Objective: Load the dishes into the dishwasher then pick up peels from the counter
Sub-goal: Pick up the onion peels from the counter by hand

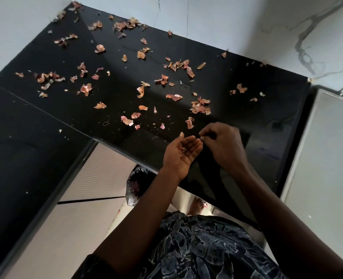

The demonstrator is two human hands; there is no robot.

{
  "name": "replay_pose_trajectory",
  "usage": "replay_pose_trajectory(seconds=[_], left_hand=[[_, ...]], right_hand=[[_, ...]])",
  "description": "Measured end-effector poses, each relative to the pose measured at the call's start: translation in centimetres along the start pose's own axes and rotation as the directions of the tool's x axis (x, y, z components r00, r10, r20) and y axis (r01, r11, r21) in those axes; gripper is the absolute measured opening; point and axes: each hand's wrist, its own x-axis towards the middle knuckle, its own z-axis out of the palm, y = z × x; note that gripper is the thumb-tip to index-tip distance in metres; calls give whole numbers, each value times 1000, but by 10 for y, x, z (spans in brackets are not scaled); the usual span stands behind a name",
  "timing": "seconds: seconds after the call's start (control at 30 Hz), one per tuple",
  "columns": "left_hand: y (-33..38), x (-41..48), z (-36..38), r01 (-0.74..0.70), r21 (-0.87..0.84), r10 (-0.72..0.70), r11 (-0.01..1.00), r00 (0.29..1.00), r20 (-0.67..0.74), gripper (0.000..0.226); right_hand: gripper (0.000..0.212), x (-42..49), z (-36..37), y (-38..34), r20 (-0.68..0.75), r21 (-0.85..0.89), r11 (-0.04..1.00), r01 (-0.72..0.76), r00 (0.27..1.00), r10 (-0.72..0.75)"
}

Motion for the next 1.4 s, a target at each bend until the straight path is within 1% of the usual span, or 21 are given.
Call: replay_pose_trajectory(seconds=[0.1, 0.13, 0.2, 0.3, 0.37, 0.4, 0.47, 0.57, 0.6, 0.67, 0.77, 0.83, 0.93, 1.0, 1.03, 1.1, 1.17, 1.23, 1.27, 1.33, 1.4], left_hand=[[0, -2, -1, 21, 9, -22, 1000, 1000, 16, 33], [1, -3, -1, 21, 7, -21, 1000, 1000, 20, 30], [7, -3, -3, 9, 3, -9, 1000, 1000, 26, 28], [21, 1, -7, -4, -12, 4, 1000, 1000, 16, 31], [31, 4, -9, -13, -29, 13, 999, 1000, 0, 32], [35, 6, -11, -18, -32, 18, 999, 1000, -8, 32], [44, 9, -13, -24, -25, 23, 999, 1000, -12, 31], [55, 12, -15, -31, -4, 31, 1000, 999, 13, 33], [58, 14, -16, -35, 1, 35, 999, 999, 19, 33], [62, 18, -18, -32, 10, 32, 999, 999, 24, 34], [62, 24, -24, -17, 28, 17, 999, 1000, 19, 35], [61, 28, -27, -6, 43, 5, 999, 1000, 27, 35], [54, 28, -29, 14, 63, -16, 998, 999, 31, 36], [50, 29, -30, 43, 73, -46, 996, 998, 36, 39], [48, 28, -28, 56, 77, -59, 995, 998, 37, 40], [45, 27, -24, 80, 94, -85, 992, 995, 49, 38], [43, 25, -19, 104, 107, -110, 989, 992, 59, 33], [41, 26, -16, 105, 113, -110, 988, 993, 38, 30], [39, 27, -16, 102, 118, -107, 988, 994, 32, 29], [36, 31, -13, 108, 99, -113, 989, 993, 37, 26], [34, 33, -10, 116, 75, -119, 990, 992, 36, 29]], right_hand=[[15, -6, 19, -10, 134, -49, 996, 78, 988, -71], [15, -5, 24, -12, 154, -62, 993, 95, 984, -85], [16, 4, 25, -14, 118, -35, 994, 108, 988, -103], [16, 33, 22, -10, -8, -24, 997, 75, 997, -75], [18, 57, 25, -2, -6, -104, 995, -8, 1000, 7], [21, 66, 28, 3, 24, -164, 985, -48, 998, 53], [34, 77, 39, 8, 106, -265, 960, -86, 987, 117], [49, 78, 57, 9, 184, -343, 939, -34, 978, 102], [50, 78, 63, 9, 185, -368, 930, -9, 979, 83], [41, 77, 70, 12, 149, -398, 917, 13, 987, 50], [21, 69, 71, 16, 76, -379, 925, 12, 997, 18], [17, 63, 66, 19, 14, -333, 943, -15, 1000, 21], [15, 53, 51, 12, -88, -207, 975, -76, 994, 59], [14, 43, 43, -2, -143, -138, 988, -71, 988, 51], [13, 38, 43, -10, -144, -122, 991, -47, 989, 30], [12, 28, 48, -25, -89, -125, 992, 13, 996, -24], [12, 22, 58, -32, -17, -133, 990, 42, 999, -45], [12, 20, 60, -34, 22, -117, 991, 58, 998, -56], [12, 21, 57, -35, 21, -112, 992, 63, 998, -61], [14, 25, 43, -31, -26, -97, 995, 30, 999, -33], [14, 31, 27, -22, -93, -8, 997, -73, 993, 72]])
